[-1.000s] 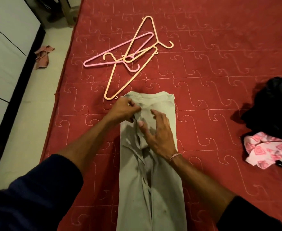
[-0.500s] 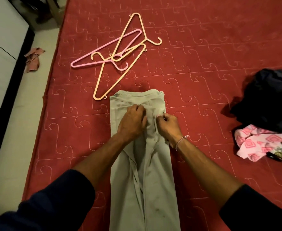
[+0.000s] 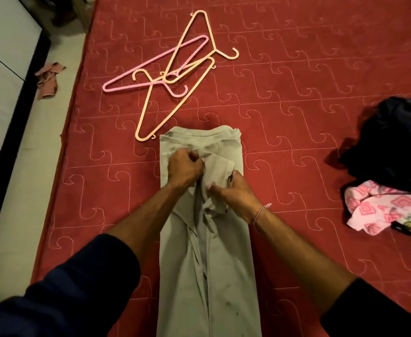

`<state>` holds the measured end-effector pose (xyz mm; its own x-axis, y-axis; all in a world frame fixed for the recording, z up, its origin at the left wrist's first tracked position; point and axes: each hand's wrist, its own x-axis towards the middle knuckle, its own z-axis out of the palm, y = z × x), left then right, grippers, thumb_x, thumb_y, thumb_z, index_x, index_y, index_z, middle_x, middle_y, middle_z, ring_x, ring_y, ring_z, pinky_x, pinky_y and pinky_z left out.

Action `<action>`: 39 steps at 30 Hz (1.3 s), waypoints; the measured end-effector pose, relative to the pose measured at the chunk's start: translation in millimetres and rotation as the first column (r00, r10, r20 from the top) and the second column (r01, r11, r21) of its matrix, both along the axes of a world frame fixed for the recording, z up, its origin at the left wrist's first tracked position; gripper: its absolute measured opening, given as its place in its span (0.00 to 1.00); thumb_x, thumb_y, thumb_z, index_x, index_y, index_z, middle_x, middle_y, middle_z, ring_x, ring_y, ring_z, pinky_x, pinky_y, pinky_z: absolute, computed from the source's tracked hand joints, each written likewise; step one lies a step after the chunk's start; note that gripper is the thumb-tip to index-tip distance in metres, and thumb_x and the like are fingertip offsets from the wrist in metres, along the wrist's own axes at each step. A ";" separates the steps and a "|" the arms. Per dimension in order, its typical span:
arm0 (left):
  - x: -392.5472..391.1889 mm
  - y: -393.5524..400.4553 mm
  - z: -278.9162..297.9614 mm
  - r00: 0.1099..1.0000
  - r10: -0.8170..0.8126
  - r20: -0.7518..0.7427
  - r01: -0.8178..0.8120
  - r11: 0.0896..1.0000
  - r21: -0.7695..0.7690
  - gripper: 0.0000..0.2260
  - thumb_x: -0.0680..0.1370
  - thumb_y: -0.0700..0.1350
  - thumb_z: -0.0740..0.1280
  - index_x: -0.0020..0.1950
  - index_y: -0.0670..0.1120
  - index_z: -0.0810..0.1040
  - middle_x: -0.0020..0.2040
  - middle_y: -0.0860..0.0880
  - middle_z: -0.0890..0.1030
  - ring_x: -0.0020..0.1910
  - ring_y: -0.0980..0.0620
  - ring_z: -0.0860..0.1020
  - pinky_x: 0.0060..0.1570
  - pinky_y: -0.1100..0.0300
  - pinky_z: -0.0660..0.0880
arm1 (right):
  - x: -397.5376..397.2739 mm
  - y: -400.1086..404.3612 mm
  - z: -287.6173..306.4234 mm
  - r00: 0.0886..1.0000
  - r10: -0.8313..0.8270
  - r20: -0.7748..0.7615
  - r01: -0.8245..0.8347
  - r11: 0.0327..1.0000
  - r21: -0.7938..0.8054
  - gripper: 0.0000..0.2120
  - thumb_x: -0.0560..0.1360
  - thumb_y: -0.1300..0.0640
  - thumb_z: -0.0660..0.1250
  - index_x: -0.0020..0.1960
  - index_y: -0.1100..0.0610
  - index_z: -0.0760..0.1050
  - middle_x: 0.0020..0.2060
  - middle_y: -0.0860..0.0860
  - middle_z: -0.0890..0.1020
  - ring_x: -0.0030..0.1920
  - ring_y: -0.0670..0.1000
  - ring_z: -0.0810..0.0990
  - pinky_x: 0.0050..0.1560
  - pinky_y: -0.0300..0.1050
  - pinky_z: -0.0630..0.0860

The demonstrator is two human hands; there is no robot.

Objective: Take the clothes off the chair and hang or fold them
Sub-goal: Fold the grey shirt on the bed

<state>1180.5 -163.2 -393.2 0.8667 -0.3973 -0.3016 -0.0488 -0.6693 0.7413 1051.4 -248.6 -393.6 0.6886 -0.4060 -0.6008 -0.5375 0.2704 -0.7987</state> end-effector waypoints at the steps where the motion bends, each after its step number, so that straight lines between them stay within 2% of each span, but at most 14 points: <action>1: 1.4 -1.2 1.1 1.000 0.009 0.025 -0.009 1.000 -0.001 0.04 0.78 0.45 0.71 0.45 0.45 0.81 0.43 0.45 0.84 0.40 0.46 0.83 0.44 0.47 0.82 | 1.2 1.5 -0.3 0.999 0.022 -0.032 -0.023 0.999 -0.046 0.15 0.73 0.63 0.73 0.56 0.51 0.76 0.50 0.50 0.84 0.51 0.50 0.84 0.53 0.54 0.83; 5: 0.6 -4.5 4.0 0.989 -0.008 0.150 0.000 0.999 0.051 0.09 0.80 0.48 0.68 0.53 0.43 0.80 0.48 0.46 0.83 0.45 0.48 0.80 0.44 0.58 0.75 | 3.9 6.7 -2.8 0.994 0.063 -0.090 -0.079 0.979 -0.188 0.26 0.69 0.49 0.70 0.66 0.53 0.75 0.57 0.51 0.84 0.57 0.54 0.83 0.57 0.56 0.81; 7: -1.8 -4.9 3.5 0.983 -0.010 0.185 0.001 0.999 0.048 0.11 0.80 0.50 0.68 0.53 0.43 0.80 0.49 0.46 0.83 0.47 0.48 0.80 0.44 0.58 0.74 | 3.2 10.3 4.1 0.999 0.018 -0.033 -0.020 0.999 -0.049 0.22 0.74 0.53 0.69 0.68 0.53 0.74 0.57 0.51 0.84 0.56 0.53 0.83 0.55 0.56 0.82; 10: -2.6 -2.5 1.4 0.982 0.021 0.187 -0.026 0.999 0.023 0.12 0.81 0.51 0.67 0.54 0.43 0.78 0.50 0.46 0.82 0.48 0.47 0.80 0.44 0.56 0.75 | 3.7 10.1 6.4 0.996 -0.086 -0.037 0.092 0.961 0.261 0.14 0.79 0.61 0.66 0.65 0.60 0.75 0.45 0.55 0.85 0.45 0.54 0.84 0.37 0.50 0.83; 13: -2.3 1.8 1.3 0.978 0.040 0.205 -0.051 0.998 0.047 0.11 0.81 0.52 0.65 0.53 0.44 0.75 0.47 0.45 0.81 0.46 0.45 0.80 0.46 0.49 0.80 | 4.2 8.0 3.6 0.988 -0.120 -0.102 0.148 0.927 0.344 0.18 0.74 0.53 0.71 0.62 0.55 0.78 0.52 0.55 0.86 0.55 0.58 0.83 0.55 0.62 0.81; 15: -2.4 6.2 0.8 0.969 0.027 0.244 -0.048 0.995 0.082 0.11 0.81 0.52 0.65 0.52 0.45 0.74 0.45 0.46 0.81 0.44 0.46 0.80 0.44 0.50 0.79 | 3.4 10.4 3.4 0.989 -0.110 -0.098 0.138 0.927 0.349 0.19 0.73 0.49 0.74 0.61 0.53 0.79 0.53 0.54 0.86 0.58 0.57 0.83 0.59 0.61 0.78; 19: -7.1 15.3 3.2 0.983 -0.018 0.181 -0.004 0.993 0.122 0.19 0.81 0.58 0.62 0.41 0.44 0.78 0.35 0.48 0.81 0.36 0.48 0.81 0.37 0.55 0.76 | 1.1 16.1 8.6 0.994 -0.104 0.015 0.092 0.928 0.361 0.13 0.77 0.59 0.72 0.61 0.58 0.78 0.55 0.59 0.85 0.53 0.57 0.83 0.50 0.58 0.81; 23: -9.0 17.0 2.5 0.998 -0.046 0.033 0.042 0.993 0.106 0.30 0.83 0.62 0.55 0.38 0.39 0.80 0.33 0.43 0.81 0.33 0.43 0.81 0.38 0.46 0.80 | -3.6 11.1 6.5 0.988 -0.053 0.148 0.008 0.957 0.289 0.22 0.78 0.66 0.70 0.68 0.50 0.71 0.54 0.52 0.84 0.47 0.49 0.84 0.35 0.51 0.80; 27: -10.1 14.9 2.6 0.997 -0.018 -0.077 0.021 0.999 0.038 0.19 0.83 0.52 0.58 0.42 0.41 0.79 0.38 0.42 0.82 0.40 0.39 0.81 0.44 0.41 0.80 | -4.4 7.7 5.3 0.984 -0.097 0.152 0.030 0.920 0.390 0.21 0.79 0.67 0.66 0.69 0.53 0.73 0.56 0.52 0.84 0.49 0.48 0.85 0.41 0.48 0.82; 30: -12.1 15.6 -0.2 0.992 0.024 -0.127 -0.025 1.000 -0.006 0.08 0.81 0.45 0.62 0.53 0.44 0.79 0.47 0.43 0.83 0.41 0.43 0.80 0.35 0.52 0.78 | -4.8 6.9 3.4 0.991 -0.073 0.109 0.020 0.903 0.428 0.16 0.81 0.61 0.65 0.68 0.59 0.76 0.58 0.58 0.84 0.56 0.56 0.83 0.58 0.55 0.79; 32: -13.9 16.6 -3.0 0.989 0.045 -0.144 -0.051 0.998 -0.042 0.04 0.80 0.44 0.64 0.53 0.48 0.78 0.45 0.43 0.83 0.40 0.46 0.80 0.33 0.55 0.77 | -5.4 7.5 5.3 0.988 -0.099 0.119 0.036 0.895 0.445 0.15 0.81 0.61 0.65 0.67 0.60 0.76 0.54 0.57 0.85 0.49 0.53 0.85 0.52 0.52 0.83; 34: -15.9 17.1 -4.6 0.988 0.071 -0.137 -0.080 0.995 -0.061 0.01 0.81 0.46 0.66 0.50 0.50 0.77 0.43 0.46 0.83 0.40 0.46 0.81 0.39 0.52 0.80 | -4.9 8.2 4.7 0.978 -0.155 0.139 0.082 0.900 0.428 0.14 0.81 0.62 0.65 0.67 0.58 0.76 0.48 0.53 0.85 0.37 0.45 0.84 0.33 0.41 0.80; 37: -19.7 16.6 -4.9 0.992 0.106 -0.067 -0.112 0.990 -0.085 0.05 0.80 0.48 0.67 0.51 0.48 0.76 0.44 0.50 0.80 0.42 0.49 0.80 0.43 0.54 0.78 | -1.4 10.2 -3.1 0.975 -0.142 0.173 0.097 0.965 0.245 0.17 0.82 0.63 0.63 0.69 0.52 0.74 0.50 0.51 0.85 0.44 0.50 0.85 0.33 0.42 0.79; 39: -22.7 17.6 -6.4 0.990 0.112 0.089 -0.108 0.993 -0.054 0.08 0.81 0.49 0.66 0.53 0.45 0.74 0.46 0.48 0.79 0.44 0.47 0.79 0.43 0.53 0.77 | 0.1 11.7 -8.8 0.983 -0.043 0.179 0.037 0.999 0.035 0.24 0.82 0.66 0.62 0.73 0.45 0.69 0.35 0.43 0.82 0.33 0.46 0.79 0.30 0.42 0.75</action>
<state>1157.8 -145.6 -399.6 0.9291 -0.3103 -0.2013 -0.0463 -0.6376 0.7690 1051.5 -236.9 -402.4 0.7700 -0.4188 -0.4813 -0.3740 0.3150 -0.8723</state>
